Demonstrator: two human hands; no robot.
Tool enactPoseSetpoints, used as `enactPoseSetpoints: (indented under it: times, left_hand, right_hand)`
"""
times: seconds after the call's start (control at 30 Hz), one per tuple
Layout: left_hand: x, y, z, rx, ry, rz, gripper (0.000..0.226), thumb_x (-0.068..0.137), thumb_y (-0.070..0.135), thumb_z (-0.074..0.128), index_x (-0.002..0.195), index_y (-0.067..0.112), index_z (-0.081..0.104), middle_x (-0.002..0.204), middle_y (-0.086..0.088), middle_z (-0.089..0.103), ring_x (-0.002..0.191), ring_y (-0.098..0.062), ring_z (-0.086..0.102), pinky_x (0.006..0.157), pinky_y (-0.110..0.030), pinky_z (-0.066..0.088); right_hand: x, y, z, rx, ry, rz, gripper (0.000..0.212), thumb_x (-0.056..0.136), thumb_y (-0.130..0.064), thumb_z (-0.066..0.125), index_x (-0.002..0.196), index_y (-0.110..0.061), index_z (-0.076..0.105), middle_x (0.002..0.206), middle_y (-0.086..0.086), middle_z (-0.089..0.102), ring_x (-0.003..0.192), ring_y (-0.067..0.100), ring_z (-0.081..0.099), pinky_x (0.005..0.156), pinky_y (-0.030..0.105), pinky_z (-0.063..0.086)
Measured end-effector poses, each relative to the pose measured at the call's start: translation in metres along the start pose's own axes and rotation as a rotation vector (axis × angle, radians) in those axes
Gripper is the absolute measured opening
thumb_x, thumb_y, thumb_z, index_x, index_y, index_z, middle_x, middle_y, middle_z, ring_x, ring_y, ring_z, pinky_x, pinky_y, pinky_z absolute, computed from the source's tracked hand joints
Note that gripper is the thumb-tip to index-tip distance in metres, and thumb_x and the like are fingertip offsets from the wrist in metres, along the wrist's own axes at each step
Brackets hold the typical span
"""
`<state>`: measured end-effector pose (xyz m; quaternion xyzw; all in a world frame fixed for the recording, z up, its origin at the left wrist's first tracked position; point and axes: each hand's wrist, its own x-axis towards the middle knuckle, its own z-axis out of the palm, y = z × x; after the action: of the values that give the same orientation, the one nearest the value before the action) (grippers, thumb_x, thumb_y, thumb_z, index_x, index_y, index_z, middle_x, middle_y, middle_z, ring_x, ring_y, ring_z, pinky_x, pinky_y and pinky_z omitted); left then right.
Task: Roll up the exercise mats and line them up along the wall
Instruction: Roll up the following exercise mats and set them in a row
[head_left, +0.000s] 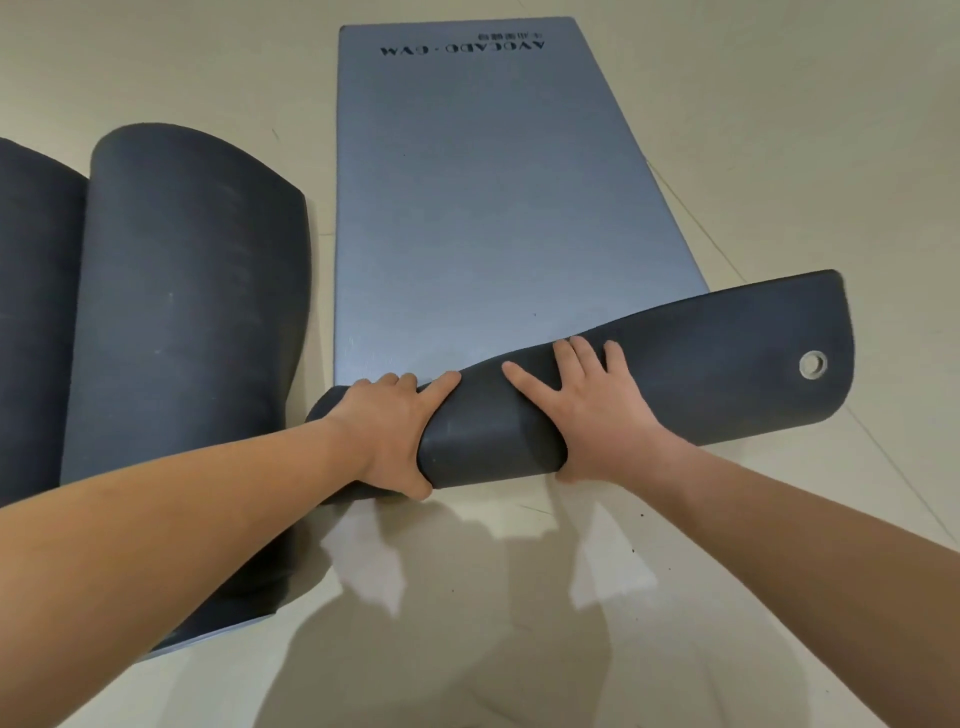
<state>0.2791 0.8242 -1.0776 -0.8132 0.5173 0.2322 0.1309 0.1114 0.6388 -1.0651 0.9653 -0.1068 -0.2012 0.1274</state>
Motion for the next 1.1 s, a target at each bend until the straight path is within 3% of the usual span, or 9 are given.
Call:
enactPoseSetpoints:
  times: [0.1,0.23,0.4,0.53,0.7,0.8,0.9,0.97,1.1]
  left_hand:
    - [0.001,0.0,-0.006,-0.08,-0.047,0.0,0.111,0.063,0.068,0.08,0.152,0.042,0.019,0.111,0.004,0.061,0.097,-0.022,0.064,0.089,-0.046,0.06]
    - [-0.007,0.003,-0.017,-0.259,-0.219,0.058,0.091,0.068,0.05,0.088,0.142,0.046,0.035,0.108,0.014,0.06,0.096,-0.015,0.064,0.089,-0.037,0.058]
    - [-0.026,0.005,-0.028,-0.492,-0.601,0.109,0.077,0.06,0.037,0.098,0.124,0.051,0.059,0.119,0.016,0.07,0.109,-0.014,0.07,0.097,-0.041,0.061]
    - [-0.031,0.011,-0.031,-0.526,-0.753,0.076,0.076,0.068,0.033,0.099,0.132,0.048,0.062,0.124,0.015,0.072,0.112,-0.015,0.072,0.09,-0.033,0.063]
    - [-0.034,0.009,-0.05,-0.293,-0.412,0.042,0.11,0.071,0.054,0.093,0.162,0.042,0.032,0.159,0.014,0.043,0.142,-0.019,0.049,0.115,-0.038,0.045]
    - [-0.053,0.029,-0.042,-0.161,-0.245,0.146,0.107,0.067,0.067,0.084,0.157,0.037,0.034,0.149,0.01,0.049,0.131,-0.02,0.055,0.108,-0.043,0.051]
    - [-0.067,0.054,-0.008,0.079,-0.168,0.058,0.15,0.054,0.079,0.082,0.164,0.023,-0.004,0.152,0.0,0.033,0.136,-0.028,0.044,0.106,-0.051,0.047]
    - [-0.063,0.052,0.011,0.17,-0.07,0.005,0.15,0.06,0.073,0.082,0.162,0.021,-0.015,0.151,-0.008,0.03,0.133,-0.032,0.042,0.105,-0.056,0.045]
    - [-0.052,0.034,0.01,0.133,0.009,0.059,0.129,0.062,0.065,0.077,0.159,0.027,0.002,0.137,-0.005,0.044,0.117,-0.029,0.052,0.095,-0.051,0.049]
  right_hand:
    - [0.009,0.01,-0.007,0.063,-0.05,-0.051,0.126,0.062,-0.065,0.08,0.161,-0.043,0.005,0.134,0.012,0.05,0.125,0.034,0.051,0.108,0.055,0.038]
    - [0.003,0.02,-0.024,0.259,-0.23,-0.127,0.101,0.064,-0.047,0.085,0.148,-0.049,0.028,0.105,-0.005,0.059,0.091,0.023,0.065,0.085,0.042,0.057]
    - [-0.028,0.025,-0.034,0.5,-0.554,-0.188,0.094,0.061,-0.042,0.096,0.136,-0.056,0.04,0.11,-0.016,0.063,0.095,0.014,0.066,0.086,0.042,0.06]
    - [-0.028,0.027,-0.029,0.602,-0.787,-0.149,0.099,0.058,-0.038,0.102,0.136,-0.059,0.046,0.122,-0.02,0.063,0.107,0.019,0.069,0.093,0.048,0.062]
    - [0.003,0.035,-0.023,0.675,-0.889,-0.094,0.107,0.051,-0.036,0.107,0.14,-0.058,0.052,0.132,-0.016,0.064,0.115,0.027,0.071,0.098,0.054,0.061]
    - [0.017,0.036,-0.024,0.675,-0.871,-0.078,0.115,0.043,-0.041,0.108,0.142,-0.06,0.052,0.131,-0.016,0.067,0.115,0.026,0.071,0.1,0.053,0.06]
    - [0.026,0.042,-0.028,0.705,-0.779,-0.058,0.113,0.044,-0.044,0.108,0.141,-0.063,0.053,0.136,-0.016,0.065,0.118,0.024,0.07,0.1,0.05,0.059]
    - [0.026,0.041,-0.033,0.705,-0.7,-0.038,0.119,0.043,-0.048,0.107,0.146,-0.062,0.049,0.148,-0.013,0.058,0.13,0.026,0.063,0.108,0.052,0.054]
    - [0.005,0.041,-0.05,0.608,-0.487,-0.008,0.123,0.053,-0.056,0.102,0.158,-0.055,0.037,0.157,-0.013,0.044,0.145,0.024,0.046,0.11,0.044,0.044]
